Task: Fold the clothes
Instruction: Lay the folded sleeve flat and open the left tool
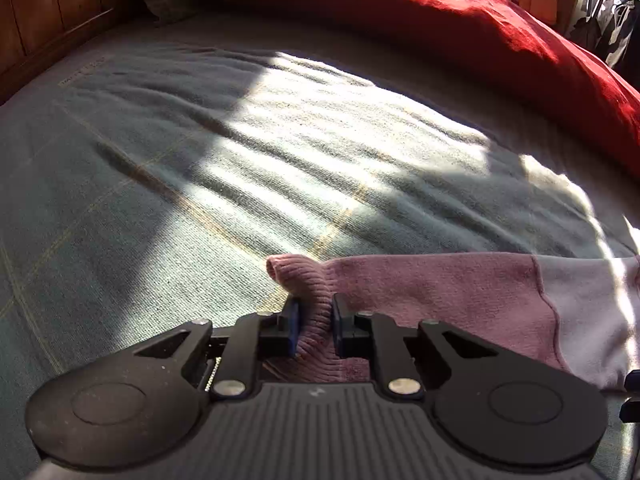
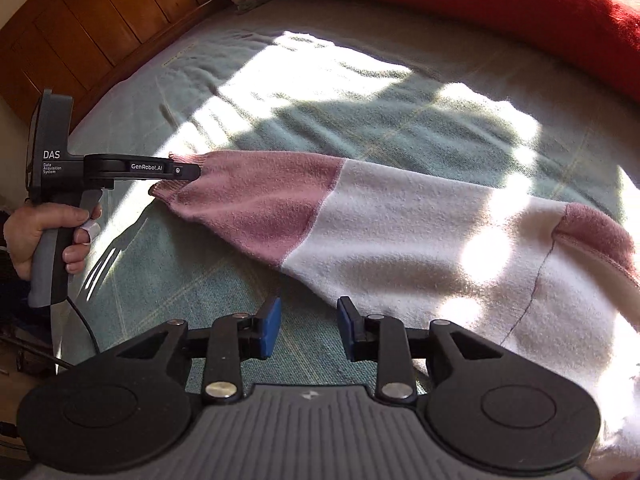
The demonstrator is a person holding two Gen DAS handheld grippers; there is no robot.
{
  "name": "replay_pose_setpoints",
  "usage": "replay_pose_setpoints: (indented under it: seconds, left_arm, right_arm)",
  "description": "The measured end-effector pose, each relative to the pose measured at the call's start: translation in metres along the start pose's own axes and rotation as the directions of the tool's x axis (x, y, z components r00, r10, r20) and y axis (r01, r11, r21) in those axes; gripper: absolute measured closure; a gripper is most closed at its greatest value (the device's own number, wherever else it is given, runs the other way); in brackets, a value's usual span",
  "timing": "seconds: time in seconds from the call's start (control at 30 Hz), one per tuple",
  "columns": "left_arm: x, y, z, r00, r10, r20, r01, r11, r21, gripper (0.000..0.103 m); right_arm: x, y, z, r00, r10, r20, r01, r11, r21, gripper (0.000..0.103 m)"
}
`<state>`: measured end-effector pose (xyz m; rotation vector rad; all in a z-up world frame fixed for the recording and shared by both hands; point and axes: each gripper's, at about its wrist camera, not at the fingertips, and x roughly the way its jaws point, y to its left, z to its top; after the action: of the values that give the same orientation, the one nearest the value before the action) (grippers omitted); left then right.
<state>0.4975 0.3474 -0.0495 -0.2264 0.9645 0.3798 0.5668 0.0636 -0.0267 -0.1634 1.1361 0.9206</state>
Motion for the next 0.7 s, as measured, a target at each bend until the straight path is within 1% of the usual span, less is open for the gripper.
replay_pose_setpoints:
  seconds: [0.03,0.07,0.13,0.17,0.2,0.23,0.27,0.3,0.37,0.4,0.43,0.47,0.53,0.57,0.6,0.63,0.67,0.7]
  left_arm:
    - [-0.001,-0.002,0.005,1.0,0.018,0.016,-0.018,1.0,0.019,0.093]
    - [-0.001,0.0,0.011,0.999,0.027,0.033,-0.028,0.999,0.017,0.093]
    - [-0.002,0.009,0.024,0.997,0.047,0.062,-0.046,0.999,-0.011,0.091]
    - [-0.002,0.011,0.03,0.997,0.044,0.063,-0.043,0.999,-0.015,0.089]
    - [0.0,0.013,0.035,0.999,0.027,0.038,-0.026,1.0,-0.014,0.082]
    - [0.002,0.014,0.04,1.0,0.006,0.003,-0.006,1.0,-0.012,0.082]
    - [0.003,0.016,0.043,1.0,0.0,-0.017,-0.001,1.0,-0.016,0.081]
    - [0.002,0.016,0.044,1.0,0.013,-0.024,-0.013,1.0,-0.01,0.078]
    - [-0.004,0.013,0.043,0.998,0.067,-0.002,-0.067,0.998,0.016,0.077]
    - [-0.009,0.011,0.043,0.995,0.098,0.023,-0.098,0.995,0.03,0.075]
    - [-0.013,0.009,0.043,0.991,0.128,0.048,-0.13,0.991,0.044,0.074]
    - [-0.016,0.004,0.043,0.993,0.104,0.06,-0.107,0.993,0.053,0.073]
    - [-0.019,-0.008,0.043,0.998,-0.004,0.066,-0.001,0.998,0.068,0.068]
    - [-0.021,-0.013,0.042,0.996,-0.058,0.069,0.053,0.996,0.076,0.064]
    - [-0.02,-0.022,0.039,0.992,-0.112,0.052,0.106,0.99,0.097,0.063]
    - [-0.017,-0.033,0.033,0.986,-0.164,0.024,0.16,0.979,0.124,0.063]
    - [-0.014,-0.043,0.028,0.977,-0.215,-0.005,0.214,0.965,0.15,0.063]
    - [-0.011,-0.052,0.021,0.968,-0.251,-0.033,0.253,0.953,0.168,0.063]
  right_arm:
    - [0.0,-0.001,0.001,1.0,-0.005,0.003,0.005,1.0,0.007,0.066]
    - [-0.001,-0.003,0.001,1.0,-0.017,0.012,0.016,1.0,0.018,0.066]
    - [-0.005,-0.007,0.004,0.998,-0.043,0.035,0.042,0.999,0.029,0.066]
    - [-0.008,-0.009,0.004,0.996,-0.069,0.05,0.067,0.997,0.033,0.065]
    - [-0.008,-0.012,0.005,0.994,-0.096,0.057,0.094,0.995,0.036,0.06]
    - [-0.006,-0.015,0.005,0.991,-0.125,0.055,0.123,0.992,0.038,0.056]
    - [-0.002,-0.018,0.005,0.985,-0.161,0.057,0.159,0.987,0.036,0.052]
    - [0.002,-0.021,0.003,0.981,-0.186,0.06,0.184,0.982,0.036,0.05]
    - [0.012,-0.014,0.004,0.989,-0.135,0.056,0.133,0.99,0.037,0.049]
    - [0.017,-0.01,0.005,0.993,-0.105,0.053,0.103,0.994,0.038,0.044]
    - [0.022,-0.006,0.005,0.996,-0.075,0.05,0.074,0.997,0.038,0.042]
    - [0.027,-0.003,0.006,0.998,-0.046,0.048,0.044,0.998,0.039,0.04]
    - [0.032,0.008,0.006,0.999,0.008,0.048,-0.01,0.999,0.041,0.04]
    - [0.031,0.016,0.005,0.998,0.03,0.052,-0.032,0.999,0.04,0.04]
    - [0.029,0.019,0.005,0.998,0.03,0.053,-0.032,0.999,0.044,0.04]
    - [0.025,0.017,0.003,0.998,0.01,0.059,-0.013,0.998,0.057,0.041]
    - [0.02,0.014,0.002,0.998,-0.014,0.065,0.009,0.997,0.073,0.04]
    - [0.013,0.008,0.001,0.996,-0.049,0.074,0.042,0.995,0.093,0.04]
